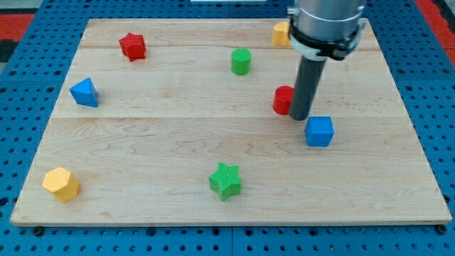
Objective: Slide the red circle to the bottom of the green circle
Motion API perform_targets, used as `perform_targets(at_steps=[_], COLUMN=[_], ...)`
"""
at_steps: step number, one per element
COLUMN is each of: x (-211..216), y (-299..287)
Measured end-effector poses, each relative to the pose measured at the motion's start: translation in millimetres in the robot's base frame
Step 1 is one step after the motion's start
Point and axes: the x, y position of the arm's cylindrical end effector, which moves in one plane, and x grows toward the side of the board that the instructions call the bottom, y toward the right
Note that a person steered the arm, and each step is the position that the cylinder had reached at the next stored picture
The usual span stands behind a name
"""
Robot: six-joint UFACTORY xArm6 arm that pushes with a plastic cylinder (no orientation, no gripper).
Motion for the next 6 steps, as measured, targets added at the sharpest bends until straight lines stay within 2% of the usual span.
perform_targets(at_steps=[2, 4, 6], x=[-24, -35, -50], y=[-35, 5, -25])
